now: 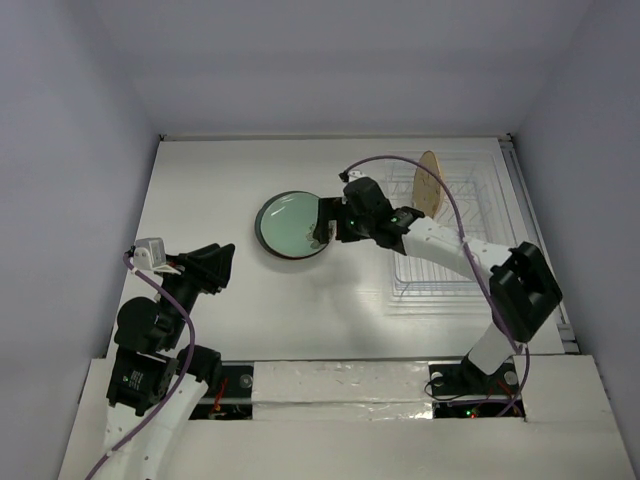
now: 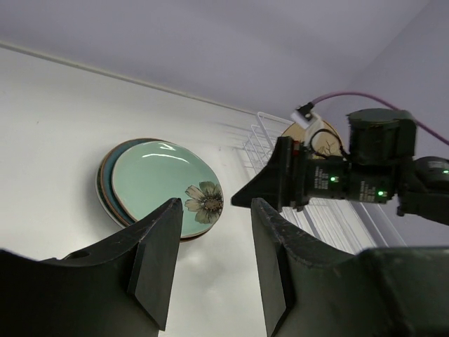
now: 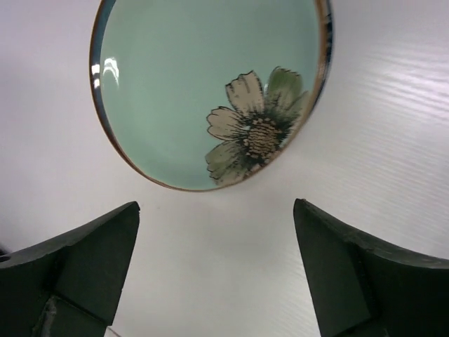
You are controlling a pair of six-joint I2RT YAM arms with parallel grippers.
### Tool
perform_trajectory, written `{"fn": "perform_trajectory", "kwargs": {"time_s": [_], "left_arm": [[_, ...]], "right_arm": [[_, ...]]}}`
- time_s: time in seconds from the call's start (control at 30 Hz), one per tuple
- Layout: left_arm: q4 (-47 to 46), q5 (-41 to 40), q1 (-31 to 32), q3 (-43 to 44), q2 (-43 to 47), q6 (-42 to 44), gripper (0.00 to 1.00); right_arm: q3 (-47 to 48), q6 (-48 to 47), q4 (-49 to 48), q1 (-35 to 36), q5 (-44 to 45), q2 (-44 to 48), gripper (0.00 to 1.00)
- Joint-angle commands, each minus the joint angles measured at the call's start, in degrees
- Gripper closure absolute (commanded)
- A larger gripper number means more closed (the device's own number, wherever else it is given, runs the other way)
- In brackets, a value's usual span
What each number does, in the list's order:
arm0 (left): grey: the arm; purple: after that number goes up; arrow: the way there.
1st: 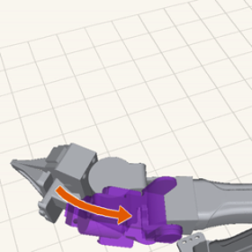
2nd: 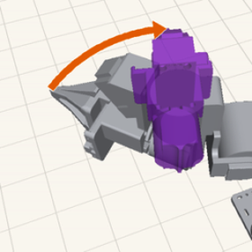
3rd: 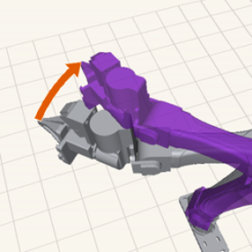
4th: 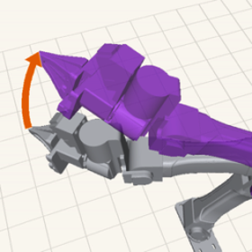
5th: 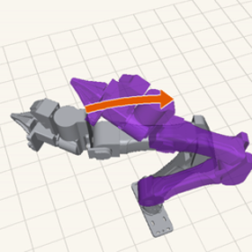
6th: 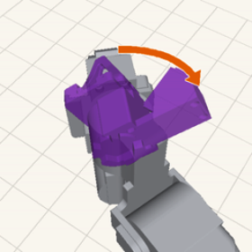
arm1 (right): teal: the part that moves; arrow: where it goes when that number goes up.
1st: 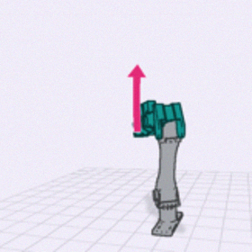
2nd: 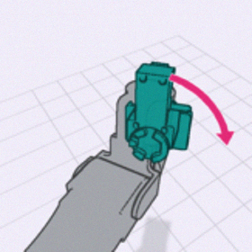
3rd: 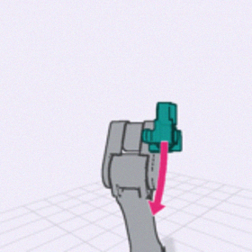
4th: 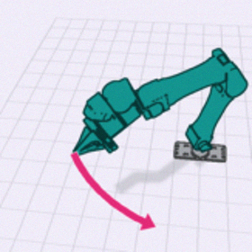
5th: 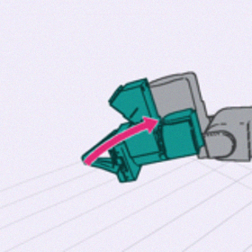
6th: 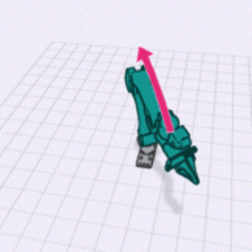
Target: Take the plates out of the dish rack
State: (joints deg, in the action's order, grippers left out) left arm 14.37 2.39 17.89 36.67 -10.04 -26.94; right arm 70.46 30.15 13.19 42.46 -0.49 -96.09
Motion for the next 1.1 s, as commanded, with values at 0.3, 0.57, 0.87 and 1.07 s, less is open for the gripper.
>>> {"fn": "perform_trajectory", "kwargs": {"time_s": [0.3, 0.57, 0.87, 1.07], "left_arm": [[-3.21, 0.24, -0.22, 0.07, -0.15, 0.04, 0.60], [-3.47, 0.59, -0.22, -0.01, -0.41, 0.05, 0.60], [-3.38, 0.77, -0.22, 0.07, -0.07, 0.22, 0.60], [-3.47, 0.86, -0.22, 0.07, 0.55, 0.22, 0.60]], "right_arm": [[-1.02, -7.12, 13.43, -5.79, 38.36, 24.72, 1.00], [-2.25, -8.17, 14.86, -20.39, 42.53, 20.96, 0.12], [3.81, -10.72, 10.89, -23.56, 41.53, 7.17, 0.32], [6.36, -12.75, 11.51, -24.09, 43.03, 4.16, 0.76]]}}
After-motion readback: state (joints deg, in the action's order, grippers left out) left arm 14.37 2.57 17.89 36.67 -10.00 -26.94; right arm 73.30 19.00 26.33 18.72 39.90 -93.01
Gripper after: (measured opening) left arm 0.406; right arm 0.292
